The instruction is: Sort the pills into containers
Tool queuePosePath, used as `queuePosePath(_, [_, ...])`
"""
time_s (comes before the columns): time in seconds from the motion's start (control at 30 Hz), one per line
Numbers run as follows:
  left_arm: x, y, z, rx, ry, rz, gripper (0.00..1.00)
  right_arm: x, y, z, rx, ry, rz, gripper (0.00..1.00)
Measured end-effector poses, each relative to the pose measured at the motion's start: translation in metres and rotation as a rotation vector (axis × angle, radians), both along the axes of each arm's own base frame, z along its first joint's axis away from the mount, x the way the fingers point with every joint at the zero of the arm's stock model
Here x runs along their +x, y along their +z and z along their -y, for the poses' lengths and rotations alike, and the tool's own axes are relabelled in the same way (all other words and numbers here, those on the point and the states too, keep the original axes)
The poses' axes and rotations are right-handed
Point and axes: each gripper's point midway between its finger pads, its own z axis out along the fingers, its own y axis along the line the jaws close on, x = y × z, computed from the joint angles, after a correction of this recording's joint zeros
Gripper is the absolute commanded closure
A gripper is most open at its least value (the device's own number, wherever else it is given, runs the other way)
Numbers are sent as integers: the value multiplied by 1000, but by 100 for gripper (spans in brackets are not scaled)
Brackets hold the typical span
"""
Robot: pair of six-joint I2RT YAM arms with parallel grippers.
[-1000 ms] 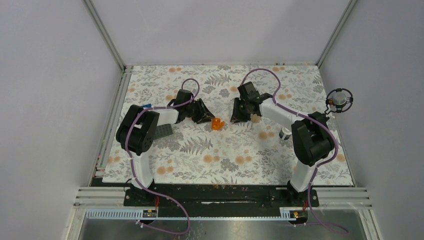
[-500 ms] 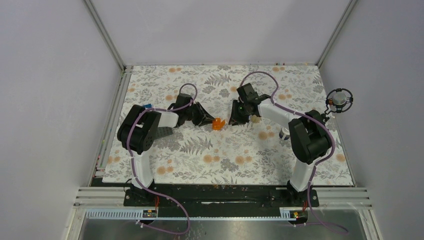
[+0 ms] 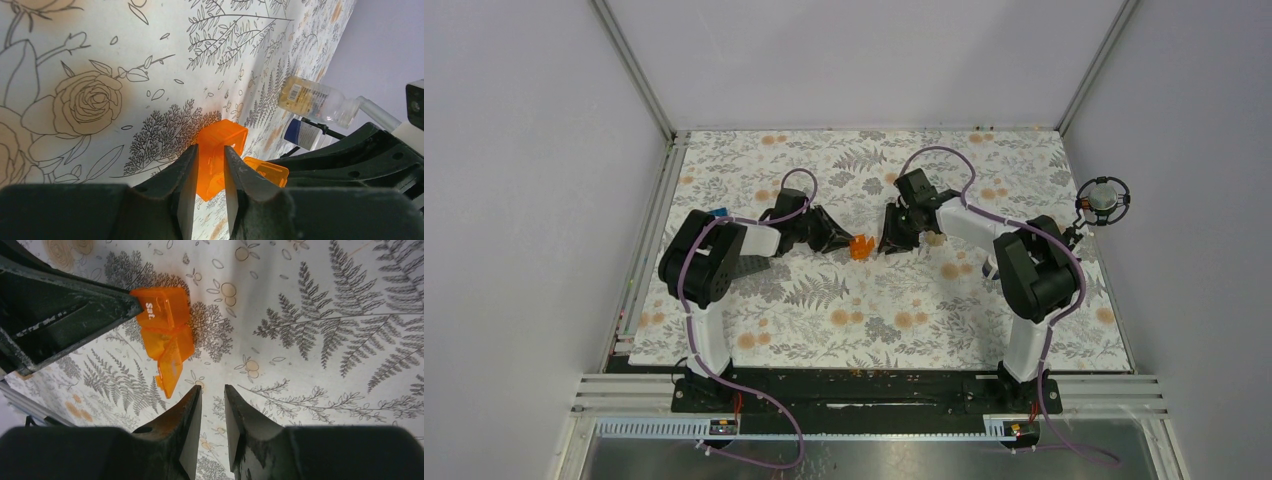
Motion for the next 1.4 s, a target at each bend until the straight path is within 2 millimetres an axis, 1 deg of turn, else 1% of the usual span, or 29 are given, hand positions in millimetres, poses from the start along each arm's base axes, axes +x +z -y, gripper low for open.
queuePosePath(0.13, [-2,-1,1,6,-10,5,68,7,-4,4,-36,-9,21,69])
queuePosePath(0.23, [-4,-2,3,12,-22,8,61,11,-1,4,-39,-7,36,69])
queuePosePath(0.4, [-2,3,6,5,-36,27,53,14,2,3,-35,-5,46,68])
queuePosePath(0.57, [-1,6,9,-2,-48,42,49,13,1,3,-37,-5,44,68])
queuePosePath(0.6, [-1,7,10,0,-54,46,49,13,0,3,-37,-5,43,68])
queuePosePath(0.7, [0,8,12,17,-76,61,53,13,-2,3,-40,-4,36,68])
queuePosePath(0.8, [-1,6,14,40,-99,66,59,14,-4,2,-40,-3,31,68])
queuePosePath(1.0, [-3,1,14,65,-119,58,66,14,-7,1,-40,-1,25,68])
queuePosePath(1.27, [-3,-2,13,80,-122,40,71,14,-6,0,-33,8,28,66])
queuePosePath(1.4, [-3,-2,13,85,-124,30,71,14,-3,-7,0,27,29,62])
